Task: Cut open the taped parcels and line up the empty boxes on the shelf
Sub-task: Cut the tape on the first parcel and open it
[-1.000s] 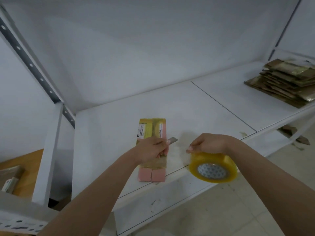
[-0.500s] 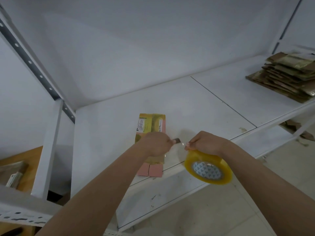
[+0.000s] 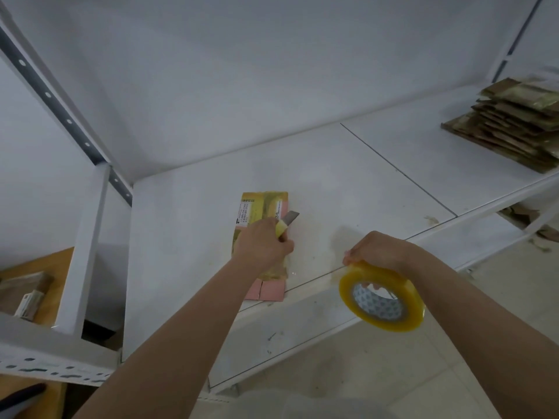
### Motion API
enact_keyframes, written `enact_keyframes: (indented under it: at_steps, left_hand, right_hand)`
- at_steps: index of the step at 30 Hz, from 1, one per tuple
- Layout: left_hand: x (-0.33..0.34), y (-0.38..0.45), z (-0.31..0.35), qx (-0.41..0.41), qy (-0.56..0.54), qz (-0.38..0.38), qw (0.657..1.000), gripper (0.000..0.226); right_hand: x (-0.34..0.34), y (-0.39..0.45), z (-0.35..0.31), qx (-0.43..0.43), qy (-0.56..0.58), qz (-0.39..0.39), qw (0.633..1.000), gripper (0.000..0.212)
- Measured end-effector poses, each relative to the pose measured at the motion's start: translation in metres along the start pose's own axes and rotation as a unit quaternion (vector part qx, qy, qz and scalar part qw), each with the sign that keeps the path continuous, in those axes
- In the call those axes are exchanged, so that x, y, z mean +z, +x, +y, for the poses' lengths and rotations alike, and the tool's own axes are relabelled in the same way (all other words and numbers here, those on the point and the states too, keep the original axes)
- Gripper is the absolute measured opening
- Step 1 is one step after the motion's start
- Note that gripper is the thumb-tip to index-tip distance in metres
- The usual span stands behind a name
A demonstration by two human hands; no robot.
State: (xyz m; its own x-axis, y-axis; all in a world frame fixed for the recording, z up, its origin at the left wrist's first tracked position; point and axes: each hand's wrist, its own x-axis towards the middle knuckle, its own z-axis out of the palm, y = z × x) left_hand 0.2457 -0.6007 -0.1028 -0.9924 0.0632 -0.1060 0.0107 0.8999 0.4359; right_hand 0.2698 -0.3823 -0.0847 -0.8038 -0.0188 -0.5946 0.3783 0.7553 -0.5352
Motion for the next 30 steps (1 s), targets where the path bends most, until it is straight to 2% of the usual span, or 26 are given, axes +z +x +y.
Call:
enact_keyframes:
  at_steps: [4, 8, 12, 15, 17, 20, 22, 25, 28, 30]
  left_hand:
    - [0.004, 0.0, 0.01, 0.017, 0.1, -0.007, 0.995, 0.031]
    - [0.005, 0.001, 0.014, 0.021, 0.142, -0.012, 0.99, 0.04]
    - [0.003, -0.004, 0.011, 0.009, 0.102, 0.006, 0.995, 0.039]
    - [0.001, -0.004, 0.011, -0.039, 0.013, 0.028, 0.999, 0.059]
    - [0.001, -0.004, 0.012, -0.03, 0.025, 0.027, 0.999, 0.063]
    - [-0.01, -0.004, 0.014, 0.016, 0.083, 0.004, 0.996, 0.052]
    - [-0.024, -0.005, 0.011, 0.039, 0.075, -0.024, 0.996, 0.048]
    - [-0.047, -0.005, -0.003, 0.051, 0.061, -0.05, 0.996, 0.014]
    - [-0.059, 0.0, -0.008, 0.027, 0.021, -0.038, 0.999, 0.01]
    - [-0.056, 0.006, 0.004, 0.032, 0.022, -0.015, 0.999, 0.018]
  right_hand:
    - [-0.011, 0.0, 0.005, -0.018, 0.032, 0.058, 0.998, 0.033]
    - [-0.008, -0.003, -0.002, -0.039, 0.066, 0.053, 0.996, 0.033]
    - [-0.008, -0.004, -0.003, -0.052, 0.072, 0.052, 0.995, 0.029]
    - [-0.012, -0.004, -0.004, -0.059, 0.077, 0.058, 0.994, 0.029]
    - [-0.015, -0.004, -0.006, -0.068, 0.083, 0.068, 0.992, 0.028]
    - [-0.021, -0.001, -0.006, -0.061, 0.117, 0.102, 0.986, 0.025]
    - [-0.024, 0.002, -0.004, -0.061, 0.143, 0.131, 0.979, 0.022]
    - [-0.026, 0.006, -0.003, -0.057, 0.15, 0.161, 0.974, 0.022]
    - [-0.027, 0.01, -0.003, -0.052, 0.145, 0.166, 0.974, 0.024]
    - [-0.027, 0.012, -0.005, -0.049, 0.137, 0.169, 0.975, 0.024]
